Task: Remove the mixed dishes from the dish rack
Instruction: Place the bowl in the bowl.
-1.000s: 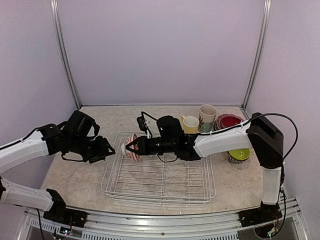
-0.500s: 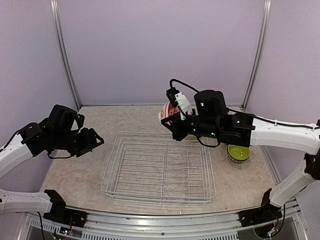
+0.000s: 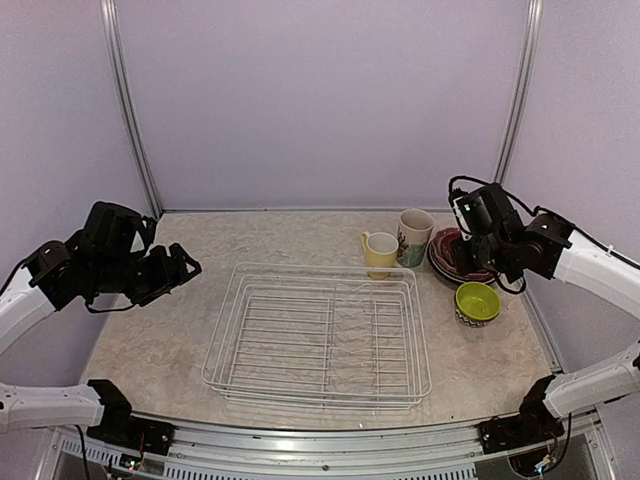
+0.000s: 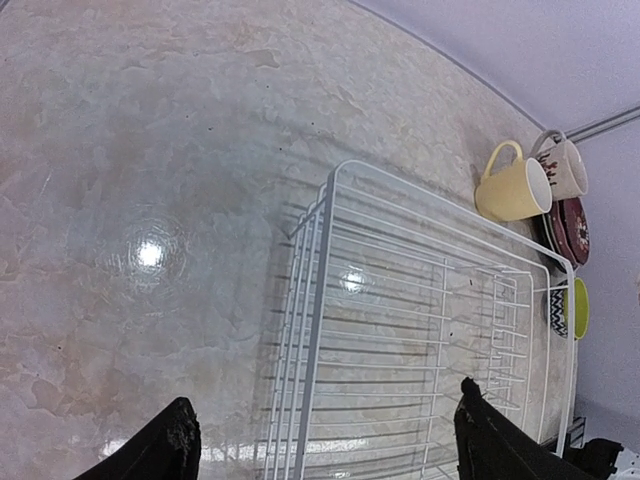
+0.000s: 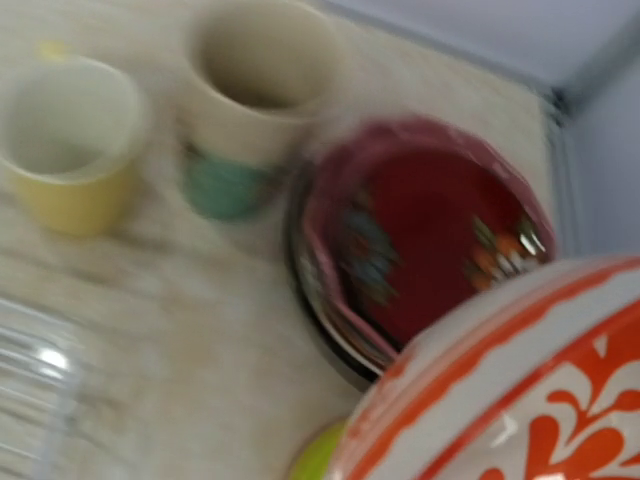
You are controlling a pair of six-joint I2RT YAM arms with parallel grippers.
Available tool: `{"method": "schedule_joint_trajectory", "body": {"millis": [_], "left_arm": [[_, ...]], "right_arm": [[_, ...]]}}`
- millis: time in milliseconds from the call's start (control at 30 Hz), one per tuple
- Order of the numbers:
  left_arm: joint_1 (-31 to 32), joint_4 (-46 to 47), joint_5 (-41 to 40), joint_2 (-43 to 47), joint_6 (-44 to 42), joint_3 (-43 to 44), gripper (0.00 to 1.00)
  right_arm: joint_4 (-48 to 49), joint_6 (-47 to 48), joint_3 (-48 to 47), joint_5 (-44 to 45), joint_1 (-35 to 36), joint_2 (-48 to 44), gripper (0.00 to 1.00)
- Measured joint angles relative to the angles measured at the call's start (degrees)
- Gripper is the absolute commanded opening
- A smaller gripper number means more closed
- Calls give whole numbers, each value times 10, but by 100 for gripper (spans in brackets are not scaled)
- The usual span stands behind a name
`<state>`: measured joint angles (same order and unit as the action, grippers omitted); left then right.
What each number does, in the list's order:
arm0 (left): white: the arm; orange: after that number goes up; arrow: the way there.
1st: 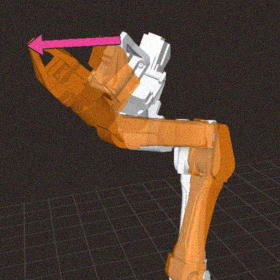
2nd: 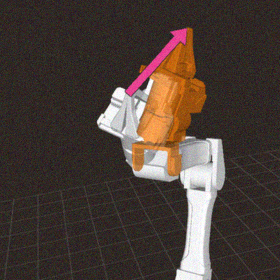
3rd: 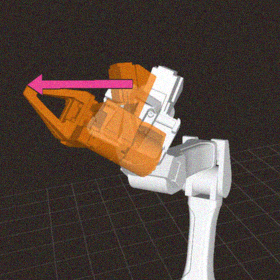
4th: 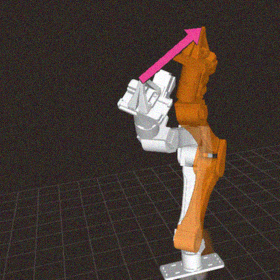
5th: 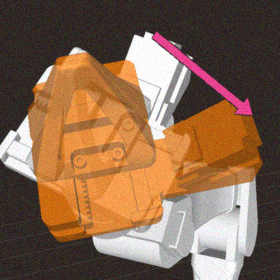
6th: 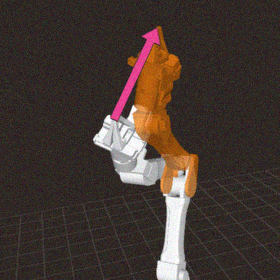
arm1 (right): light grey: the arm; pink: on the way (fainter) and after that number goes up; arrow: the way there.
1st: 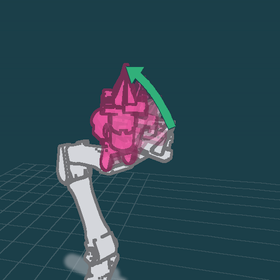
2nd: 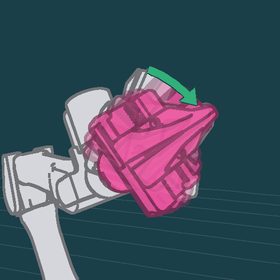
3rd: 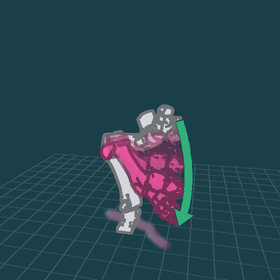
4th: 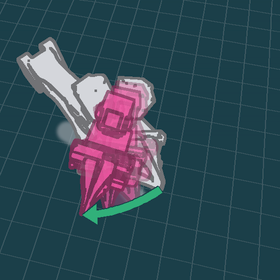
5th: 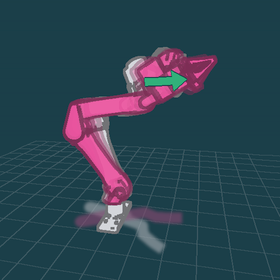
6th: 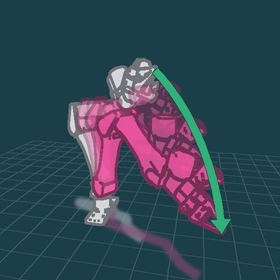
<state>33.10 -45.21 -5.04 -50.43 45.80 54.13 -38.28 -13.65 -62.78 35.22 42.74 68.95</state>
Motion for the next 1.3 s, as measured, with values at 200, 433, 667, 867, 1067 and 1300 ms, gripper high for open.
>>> {"method": "schedule_joint_trajectory", "body": {"millis": [200,433,667,867,1067,1300], "left_arm": [[0,-2,1,-19,2,2,90],[-1,-3,3,-19,5,3,95],[-1,-3,2,-12,6,3,96],[-1,-3,2,-12,6,3,96],[-1,-3,3,-13,7,3,96],[-1,-7,3,-4,8,3,97]], "right_arm": [[-43,4,10,-72,-101,-6,0],[-67,7,20,-151,-156,57,0],[-90,7,21,-206,-159,100,0],[-97,5,28,-210,-160,107,0],[-85,1,45,-216,-176,126,0],[-70,-1,57,-216,-191,151,9]]}}
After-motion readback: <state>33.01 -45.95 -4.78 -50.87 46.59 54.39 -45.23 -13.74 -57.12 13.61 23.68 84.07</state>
